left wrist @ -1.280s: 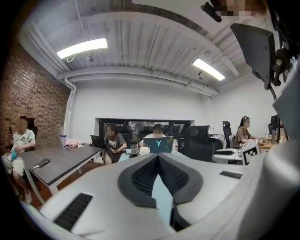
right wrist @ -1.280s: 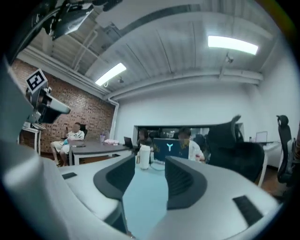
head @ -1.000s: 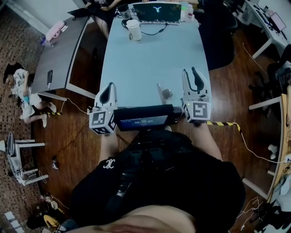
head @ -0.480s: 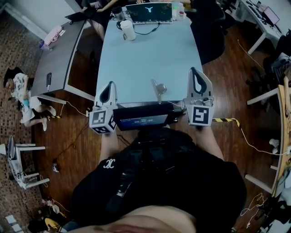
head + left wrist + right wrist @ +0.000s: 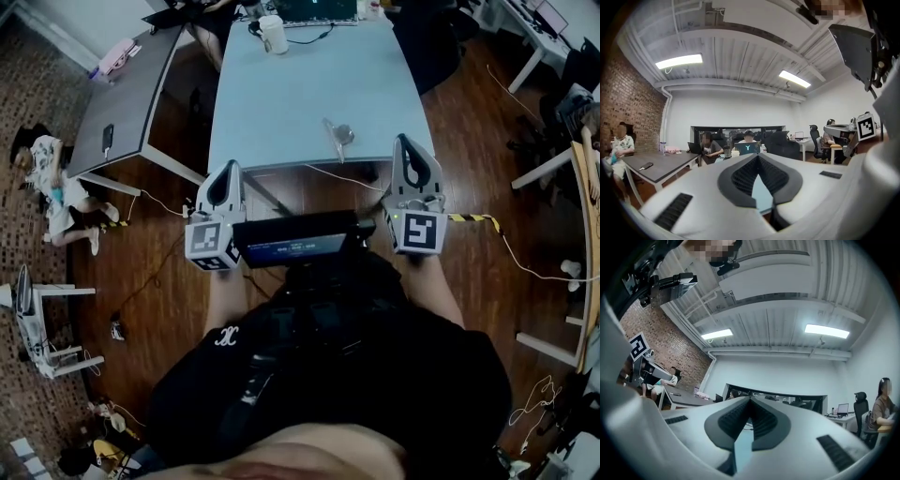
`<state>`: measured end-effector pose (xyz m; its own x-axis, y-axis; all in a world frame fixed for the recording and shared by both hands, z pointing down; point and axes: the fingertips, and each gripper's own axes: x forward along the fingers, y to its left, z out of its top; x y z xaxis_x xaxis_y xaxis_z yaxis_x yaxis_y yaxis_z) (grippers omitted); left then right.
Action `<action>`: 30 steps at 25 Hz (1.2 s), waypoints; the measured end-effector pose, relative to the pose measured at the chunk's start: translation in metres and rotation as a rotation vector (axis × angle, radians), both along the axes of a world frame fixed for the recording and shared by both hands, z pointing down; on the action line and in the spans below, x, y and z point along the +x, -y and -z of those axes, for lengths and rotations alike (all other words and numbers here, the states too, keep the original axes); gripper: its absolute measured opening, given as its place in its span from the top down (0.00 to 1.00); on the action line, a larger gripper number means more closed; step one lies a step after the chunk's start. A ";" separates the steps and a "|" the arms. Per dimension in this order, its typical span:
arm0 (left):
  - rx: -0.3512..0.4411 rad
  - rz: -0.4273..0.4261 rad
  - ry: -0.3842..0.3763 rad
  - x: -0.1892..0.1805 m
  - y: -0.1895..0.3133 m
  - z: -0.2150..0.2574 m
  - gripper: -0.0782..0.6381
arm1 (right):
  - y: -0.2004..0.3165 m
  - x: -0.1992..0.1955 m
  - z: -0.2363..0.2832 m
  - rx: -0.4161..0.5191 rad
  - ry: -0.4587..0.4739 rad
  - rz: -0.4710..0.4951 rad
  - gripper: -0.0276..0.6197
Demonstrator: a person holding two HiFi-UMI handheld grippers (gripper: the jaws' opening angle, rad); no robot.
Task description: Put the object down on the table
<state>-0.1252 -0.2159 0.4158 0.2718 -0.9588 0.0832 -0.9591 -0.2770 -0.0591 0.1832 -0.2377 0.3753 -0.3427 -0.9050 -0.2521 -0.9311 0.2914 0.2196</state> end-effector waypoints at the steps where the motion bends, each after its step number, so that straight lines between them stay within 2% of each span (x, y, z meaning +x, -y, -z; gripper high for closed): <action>1: -0.001 -0.005 0.004 -0.004 -0.019 -0.003 0.89 | -0.020 -0.004 -0.001 0.016 0.000 -0.001 0.99; 9: 0.029 -0.051 0.023 -0.026 -0.153 -0.003 0.89 | -0.174 -0.032 -0.014 -0.023 0.013 -0.008 0.99; 14: 0.031 -0.081 -0.005 -0.026 -0.201 0.007 0.89 | -0.234 -0.033 0.000 -0.037 0.063 -0.022 0.99; 19: 0.032 -0.114 0.006 -0.014 -0.229 0.011 0.89 | -0.261 -0.023 -0.001 -0.058 0.093 -0.064 0.99; 24: 0.026 -0.118 -0.018 -0.011 -0.236 0.010 0.89 | -0.270 -0.033 0.002 -0.057 0.062 -0.029 0.99; 30: 0.036 -0.115 -0.020 0.004 -0.240 0.019 0.89 | -0.276 -0.014 0.008 -0.054 0.054 -0.028 0.99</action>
<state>-0.1213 0.0246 0.3969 0.3816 -0.9233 0.0431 -0.9221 -0.3835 -0.0520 0.1687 0.0383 0.3677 -0.3042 -0.9269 -0.2200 -0.9491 0.2749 0.1539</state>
